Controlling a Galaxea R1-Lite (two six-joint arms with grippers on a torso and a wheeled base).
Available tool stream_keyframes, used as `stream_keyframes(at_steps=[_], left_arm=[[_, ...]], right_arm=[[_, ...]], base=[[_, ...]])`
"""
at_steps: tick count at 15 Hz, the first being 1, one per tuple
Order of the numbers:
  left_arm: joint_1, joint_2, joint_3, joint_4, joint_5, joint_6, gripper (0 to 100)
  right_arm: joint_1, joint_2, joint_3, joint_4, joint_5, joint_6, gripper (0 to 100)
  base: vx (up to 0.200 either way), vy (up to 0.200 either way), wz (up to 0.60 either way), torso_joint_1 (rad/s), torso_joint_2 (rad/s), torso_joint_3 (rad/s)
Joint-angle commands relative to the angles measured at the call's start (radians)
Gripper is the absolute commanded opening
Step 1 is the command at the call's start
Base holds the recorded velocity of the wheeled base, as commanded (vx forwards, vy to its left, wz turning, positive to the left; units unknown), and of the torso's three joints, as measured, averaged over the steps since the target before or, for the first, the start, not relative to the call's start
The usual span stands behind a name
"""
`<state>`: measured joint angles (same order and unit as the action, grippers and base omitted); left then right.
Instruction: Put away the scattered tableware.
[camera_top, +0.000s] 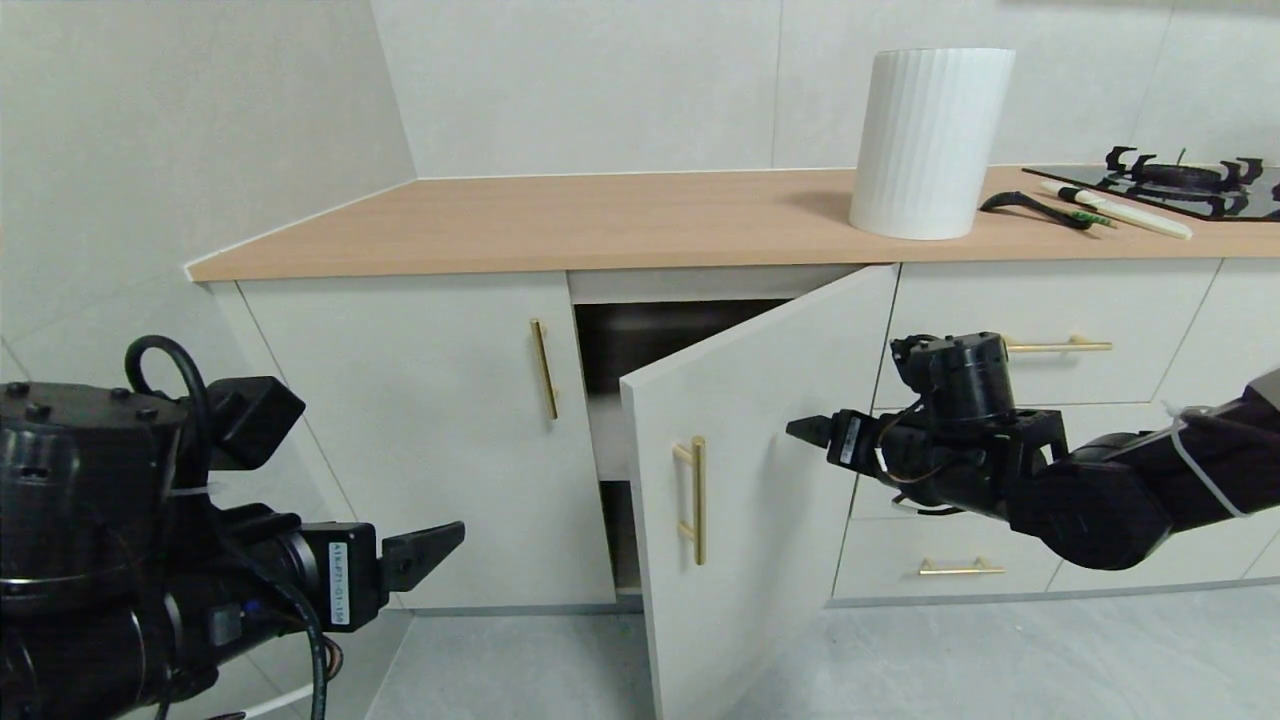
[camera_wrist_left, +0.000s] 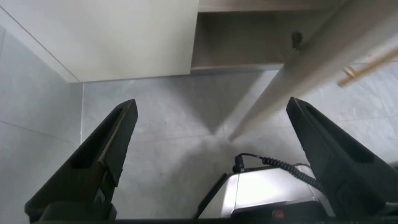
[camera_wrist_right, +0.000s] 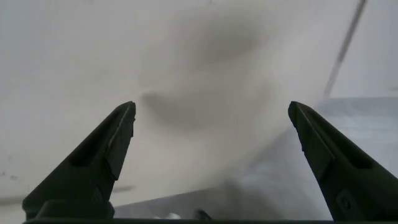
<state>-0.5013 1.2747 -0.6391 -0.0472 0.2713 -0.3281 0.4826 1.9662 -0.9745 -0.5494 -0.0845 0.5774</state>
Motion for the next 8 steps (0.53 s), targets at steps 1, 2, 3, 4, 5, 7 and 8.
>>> stream_keyframes(at_steps=[1,2,3,4,5,7,8], left_arm=[[0.000,0.002,-0.001,-0.003,0.000,0.000,100],[0.000,0.002,-0.001,-0.003,0.000,0.000,100],[0.000,0.002,-0.001,-0.003,0.000,-0.002,100],[0.000,0.002,-0.001,-0.003,0.000,-0.002,100],[0.000,0.002,-0.001,-0.003,0.000,-0.002,100],[0.000,0.003,-0.001,-0.003,0.000,-0.002,100],[0.000,0.003,-0.001,-0.003,0.000,-0.002,100]], right_arm=[[0.004,0.036,-0.004,-0.034,-0.001,0.018,100],[0.004,0.053,-0.010,-0.061,-0.003,0.032,100],[0.004,0.060,-0.020,-0.067,-0.006,0.044,100],[0.002,0.076,-0.041,-0.075,-0.021,0.082,100],[0.002,0.091,-0.063,-0.075,-0.032,0.107,100],[-0.001,0.138,-0.119,-0.075,-0.077,0.163,100],[-0.004,0.151,-0.133,-0.075,-0.083,0.170,100]], base=[[0.000,0.000,0.00,0.000,0.00,0.000],[0.000,0.000,0.00,0.000,0.00,0.000],[0.000,0.000,0.00,0.000,0.00,0.000],[0.000,0.000,0.00,0.000,0.00,0.000],[0.000,0.000,0.00,0.000,0.00,0.000],[0.000,0.000,0.00,0.000,0.00,0.000],[0.000,0.000,0.00,0.000,0.00,0.000]])
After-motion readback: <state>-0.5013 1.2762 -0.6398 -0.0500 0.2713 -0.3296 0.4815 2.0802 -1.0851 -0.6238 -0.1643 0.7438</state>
